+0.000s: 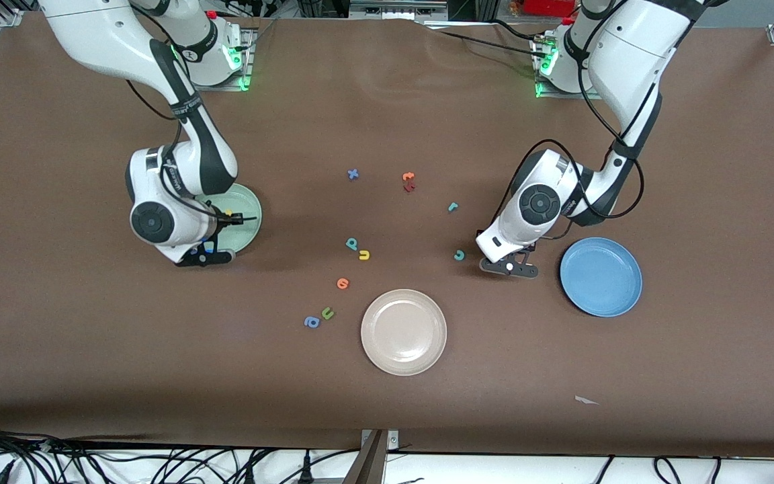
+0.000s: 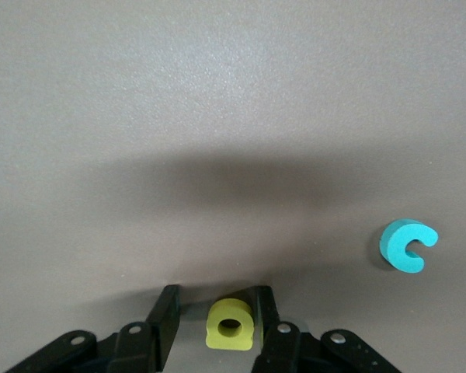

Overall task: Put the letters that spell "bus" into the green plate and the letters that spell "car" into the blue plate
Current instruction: 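Place the yellow letters on the green and blue plates with both grippers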

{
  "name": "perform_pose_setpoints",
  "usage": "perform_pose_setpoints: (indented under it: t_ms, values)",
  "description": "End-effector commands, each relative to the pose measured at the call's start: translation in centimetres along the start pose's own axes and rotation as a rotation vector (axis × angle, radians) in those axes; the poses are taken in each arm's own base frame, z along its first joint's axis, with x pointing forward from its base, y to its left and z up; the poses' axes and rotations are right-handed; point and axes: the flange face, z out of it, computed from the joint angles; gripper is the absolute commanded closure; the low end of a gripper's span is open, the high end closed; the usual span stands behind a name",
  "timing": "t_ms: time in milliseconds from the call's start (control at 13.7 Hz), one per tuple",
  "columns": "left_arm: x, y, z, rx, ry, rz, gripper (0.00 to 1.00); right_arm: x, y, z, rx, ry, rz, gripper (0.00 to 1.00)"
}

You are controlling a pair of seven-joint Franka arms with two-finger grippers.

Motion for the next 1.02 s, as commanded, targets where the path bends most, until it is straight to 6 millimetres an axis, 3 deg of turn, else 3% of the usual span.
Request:
perform_pose_setpoints:
  t_ms: [0, 73, 219, 365, 585, 731, 950]
  values:
    - [-1.4, 0.5, 0.5, 0.039, -0.025, -0.008, 0.63, -2.0, 0.3, 0.3, 0.005, 0.014, 0.009, 0.39]
    - [-1.3, 0.6, 0.5, 0.038, -0.023, -0.011, 0.67, -2.0, 0.4, 0.0, 0.007, 0.015, 0.019, 0.00]
    - [-1.2, 0.6, 0.6, 0.037, -0.022, -0.025, 0.79, -1.1, -0.1, -2.8, 0.009, 0.011, 0.030, 0.00]
    - [-1.3, 0.6, 0.6, 0.038, -0.023, -0.025, 0.84, -0.1, -1.2, -6.4, 0.010, 0.003, 0.041, 0.00]
    - [-0.2, -0.1, -0.9, 0.044, -0.013, -0.033, 0.90, 1.7, -5.1, -9.6, 0.023, 0.059, 0.097, 0.00]
    - [2.4, -2.0, -4.6, 0.088, -0.065, -0.002, 0.91, 3.1, -9.1, -10.3, 0.048, 0.089, 0.165, 0.00]
    - [5.5, -8.7, -8.9, 0.093, -0.094, 0.029, 0.91, 4.7, -15.5, -10.3, 0.110, 0.108, 0.294, 0.00]
